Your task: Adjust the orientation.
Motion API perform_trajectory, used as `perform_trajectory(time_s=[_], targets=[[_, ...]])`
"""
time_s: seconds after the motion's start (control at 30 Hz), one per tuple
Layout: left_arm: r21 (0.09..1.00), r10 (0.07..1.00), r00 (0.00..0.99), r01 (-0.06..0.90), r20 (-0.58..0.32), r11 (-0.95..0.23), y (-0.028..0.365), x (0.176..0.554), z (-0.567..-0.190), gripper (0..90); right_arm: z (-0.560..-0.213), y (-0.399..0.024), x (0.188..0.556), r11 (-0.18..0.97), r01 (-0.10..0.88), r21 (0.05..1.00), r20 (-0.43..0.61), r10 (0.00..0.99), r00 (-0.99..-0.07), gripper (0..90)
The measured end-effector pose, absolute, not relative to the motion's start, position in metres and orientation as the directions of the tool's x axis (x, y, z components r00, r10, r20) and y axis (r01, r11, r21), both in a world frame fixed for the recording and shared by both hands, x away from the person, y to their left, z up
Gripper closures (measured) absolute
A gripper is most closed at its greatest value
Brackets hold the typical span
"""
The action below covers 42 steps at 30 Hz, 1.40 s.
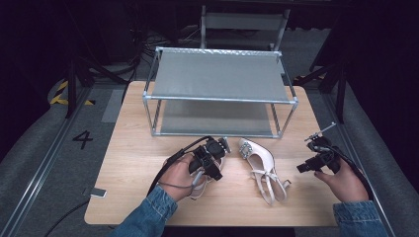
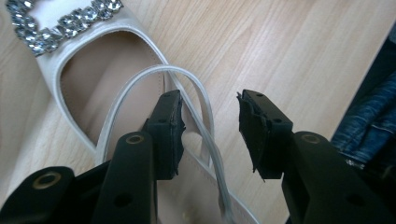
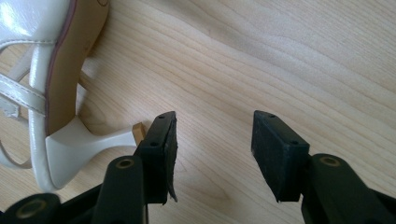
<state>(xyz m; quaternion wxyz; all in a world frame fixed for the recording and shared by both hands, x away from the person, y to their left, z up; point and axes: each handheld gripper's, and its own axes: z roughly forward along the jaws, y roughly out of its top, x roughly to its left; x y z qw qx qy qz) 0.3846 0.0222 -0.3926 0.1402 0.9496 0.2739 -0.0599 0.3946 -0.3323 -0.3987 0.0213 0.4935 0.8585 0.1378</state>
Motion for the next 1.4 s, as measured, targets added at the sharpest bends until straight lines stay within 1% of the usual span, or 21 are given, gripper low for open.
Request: perform_trajectory(time_s=[0.13, 0.23, 0.37, 0.47, 0.5, 0.57, 0.63, 0.7, 0.83, 0.97, 1.1, 1.23, 1.4], targets=[[0.234, 0.528, 0.821, 0.569, -0.217, -0.789, 0.020, 0.390, -0.402, 56.2, -0.400, -0.334, 0.394, 0.474, 0.843, 0.254, 0.097, 0.855, -0.510, 50.8], [0.226, 0.539, 0.812, 0.582, -0.224, -0.782, 0.017, 0.391, -0.408, 56.6, -0.401, -0.335, 0.394, 0.476, 0.841, 0.256, 0.095, 0.854, -0.512, 50.3], [0.209, 0.545, 0.816, 0.576, -0.191, -0.790, 0.011, 0.390, -0.415, 56.3, -0.402, -0.334, 0.394, 0.476, 0.843, 0.250, 0.100, 0.854, -0.511, 50.2], [0.199, 0.545, 0.825, 0.566, -0.151, -0.800, 0.007, 0.387, -0.418, 56.7, -0.404, -0.333, 0.395, 0.478, 0.843, 0.246, 0.097, 0.853, -0.512, 50.2], [0.196, 0.533, 0.836, 0.548, -0.129, -0.813, 0.006, 0.387, -0.419, 57.1, -0.404, -0.333, 0.395, 0.480, 0.842, 0.245, 0.099, 0.852, -0.514, 50.1], [0.191, 0.526, 0.846, 0.532, -0.084, -0.825, 0.003, 0.385, -0.420, 61.9, -0.404, -0.333, 0.395, 0.483, 0.841, 0.242, 0.099, 0.850, -0.517, 50.1], [0.191, 0.542, 0.839, 0.541, -0.052, -0.819, 0.001, 0.383, -0.420, 66.9, -0.405, -0.333, 0.395, 0.482, 0.842, 0.240, 0.099, 0.851, -0.516, 50.1], [0.195, 0.554, 0.831, 0.551, -0.045, -0.811, 0.001, 0.383, -0.421, 72.0, -0.405, -0.333, 0.395, 0.483, 0.842, 0.238, 0.099, 0.851, -0.516, 50.2], [0.198, 0.563, 0.825, 0.560, -0.047, -0.805, 0.003, 0.384, -0.421, 74.9, -0.406, -0.333, 0.394, 0.483, 0.843, 0.239, 0.096, 0.852, -0.515, 50.3], [0.203, 0.568, 0.822, 0.563, -0.038, -0.801, 0.004, 0.384, -0.419, 80.8, -0.406, -0.334, 0.394, 0.483, 0.843, 0.238, 0.098, 0.851, -0.515, 50.5], [0.217, 0.577, 0.816, 0.569, -0.034, -0.793, 0.009, 0.383, -0.414, 84.3, -0.407, -0.334, 0.395, 0.484, 0.842, 0.237, 0.098, 0.851, -0.517, 50.6], [0.221, 0.581, 0.813, 0.574, -0.040, -0.788, 0.019, 0.386, -0.404, 84.9, -0.407, -0.333, 0.395, 0.485, 0.843, 0.231, 0.098, 0.851, -0.516, 50.7], [0.249, 0.594, 0.804, 0.583, -0.036, -0.774, 0.031, 0.390, -0.396, 85.0, -0.407, -0.333, 0.394, 0.485, 0.843, 0.231, 0.100, 0.851, -0.516, 50.8]])
